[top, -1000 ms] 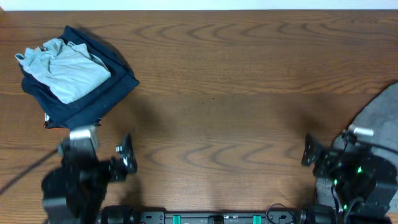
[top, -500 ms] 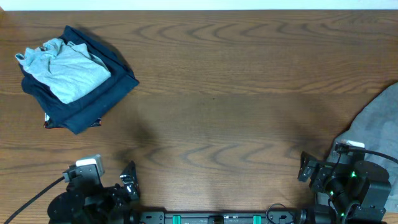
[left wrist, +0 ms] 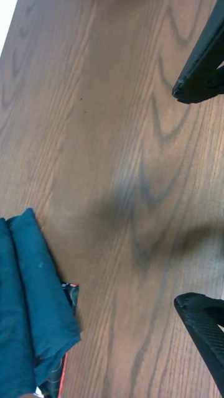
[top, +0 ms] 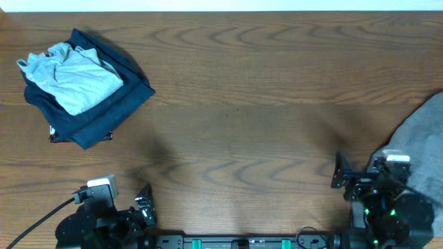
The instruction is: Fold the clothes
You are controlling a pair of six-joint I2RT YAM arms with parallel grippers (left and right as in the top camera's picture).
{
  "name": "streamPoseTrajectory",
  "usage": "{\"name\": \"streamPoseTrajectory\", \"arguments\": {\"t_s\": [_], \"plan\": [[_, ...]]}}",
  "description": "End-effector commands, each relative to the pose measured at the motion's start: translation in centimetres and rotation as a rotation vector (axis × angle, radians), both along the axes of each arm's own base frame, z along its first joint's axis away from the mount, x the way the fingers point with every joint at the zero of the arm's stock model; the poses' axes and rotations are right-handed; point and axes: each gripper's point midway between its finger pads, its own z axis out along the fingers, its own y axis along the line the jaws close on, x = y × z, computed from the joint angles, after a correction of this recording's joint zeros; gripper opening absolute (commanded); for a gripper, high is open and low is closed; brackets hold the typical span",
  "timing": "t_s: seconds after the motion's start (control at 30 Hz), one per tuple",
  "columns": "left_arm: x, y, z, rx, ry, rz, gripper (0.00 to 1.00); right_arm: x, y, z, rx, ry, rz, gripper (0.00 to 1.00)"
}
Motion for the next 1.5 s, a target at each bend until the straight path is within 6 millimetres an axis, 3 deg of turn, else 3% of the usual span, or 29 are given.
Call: {"name": "streamPoseTrajectory", "arguments": {"t_s": [0.0, 0.17, 0.3, 0.43, 0.6, 1.47], "plan": [[0.0, -0.2, 0.0, -0.010, -0.002, -0.004, 0.98, 0.8, 0.7, -0.9, -0.039, -0.114, 0.046, 0.99], [0.0, -0.2, 0.0, -0.010, -0.002, -0.004, 0.98, 2.9, 1.1, -0.8, -0.059, -0.297, 0.065, 0.99], [0.0, -0.2, 0.0, -0.010, -0.002, -0.004, 0.98, 4.0, 1.2, -2.2, -0.133, -0.366, 0.077, 0.99], [0.0, -0.2, 0.0, -0.010, -0.002, -0.004, 0.98, 4.7, 1.1, -5.3, -0.155, -0.330, 0.082, 0.99], [0.0, -0.2, 0.0, -0.010, -0.002, -0.004, 0.98, 4.7, 1.2, -7.4, -0.196, -0.249, 0.100, 0.99], [0.0, -0.2, 0.0, -0.010, -0.002, -0.004, 0.98, 4.7, 1.2, -7.3, -0.182, -0.251, 0.101, 0.99]]}}
